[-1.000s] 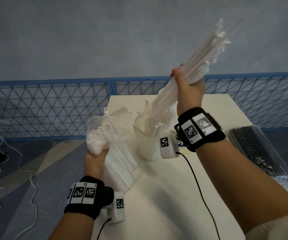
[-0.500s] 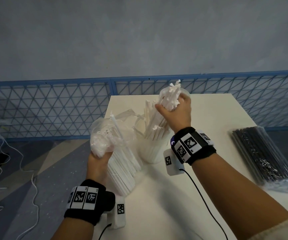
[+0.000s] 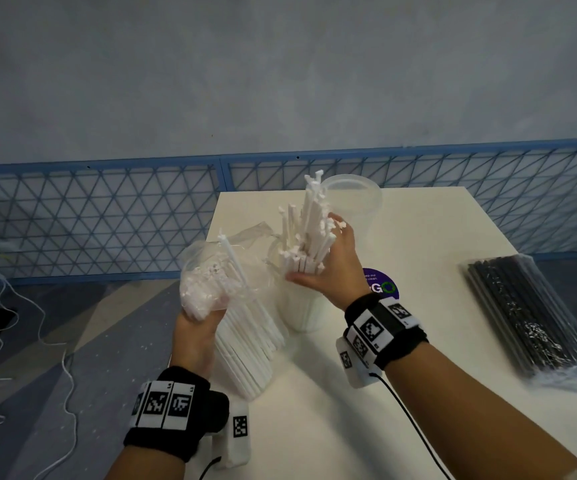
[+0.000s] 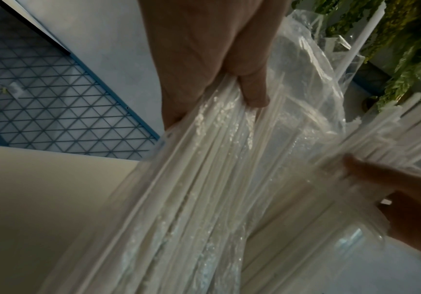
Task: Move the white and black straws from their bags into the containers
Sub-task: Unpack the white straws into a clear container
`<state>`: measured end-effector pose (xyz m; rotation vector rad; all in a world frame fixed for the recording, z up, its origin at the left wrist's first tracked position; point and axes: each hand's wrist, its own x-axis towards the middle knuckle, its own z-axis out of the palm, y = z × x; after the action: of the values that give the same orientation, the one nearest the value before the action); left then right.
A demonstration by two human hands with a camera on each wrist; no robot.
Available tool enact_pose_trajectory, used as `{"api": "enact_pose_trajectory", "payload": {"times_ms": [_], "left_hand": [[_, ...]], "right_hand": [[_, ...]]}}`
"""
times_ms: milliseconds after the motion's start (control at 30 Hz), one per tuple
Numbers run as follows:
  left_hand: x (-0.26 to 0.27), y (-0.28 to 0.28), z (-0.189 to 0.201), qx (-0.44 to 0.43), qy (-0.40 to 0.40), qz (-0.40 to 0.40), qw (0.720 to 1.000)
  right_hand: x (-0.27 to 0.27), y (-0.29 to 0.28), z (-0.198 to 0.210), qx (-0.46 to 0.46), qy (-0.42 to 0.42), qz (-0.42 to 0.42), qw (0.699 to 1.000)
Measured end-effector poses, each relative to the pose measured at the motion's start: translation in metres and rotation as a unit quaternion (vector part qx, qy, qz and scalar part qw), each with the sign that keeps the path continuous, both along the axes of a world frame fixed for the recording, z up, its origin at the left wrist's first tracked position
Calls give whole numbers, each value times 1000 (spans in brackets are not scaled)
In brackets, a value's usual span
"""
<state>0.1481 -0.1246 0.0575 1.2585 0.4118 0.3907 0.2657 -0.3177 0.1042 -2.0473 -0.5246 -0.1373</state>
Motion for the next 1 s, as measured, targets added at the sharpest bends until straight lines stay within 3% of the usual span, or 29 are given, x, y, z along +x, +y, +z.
{"api": "enact_pose_trajectory", "payload": {"times_ms": [100, 300, 500, 633, 733, 800, 833, 900, 933, 1000], "left_hand": [[0, -2, 0, 2, 6, 11, 1000], [1, -2, 2, -16, 7, 10, 1000], [2, -1, -2, -13, 6, 15, 1000], [2, 0, -5, -13, 6, 14, 1000], [1, -1, -4, -15, 3, 11, 1000], [-1, -1, -3, -13, 2, 5, 1000], [-1, 0, -3, -14, 0, 4, 1000], [-3, 1, -2, -18, -7, 2, 1000], [-4, 2, -1, -17, -10, 3, 1000], [-7, 2, -1, -8, -20, 0, 1000]], "right_hand": [[0, 8, 5, 24, -20, -46, 998], [3, 14, 49, 61, -50, -42, 996], [12, 2, 58, 28, 40, -24, 999], [-1, -2, 51, 105, -42, -44, 993], [-3, -1, 41, -34, -59, 3, 998], [-5, -1, 37, -136, -63, -17, 989], [-9, -1, 37, -117, -103, -51, 986], [-22, 1, 45, 18, -218, -82, 972], [-33, 4, 49, 74, -248, -54, 964], [-56, 14, 51, 94, -212, 60, 971]]}}
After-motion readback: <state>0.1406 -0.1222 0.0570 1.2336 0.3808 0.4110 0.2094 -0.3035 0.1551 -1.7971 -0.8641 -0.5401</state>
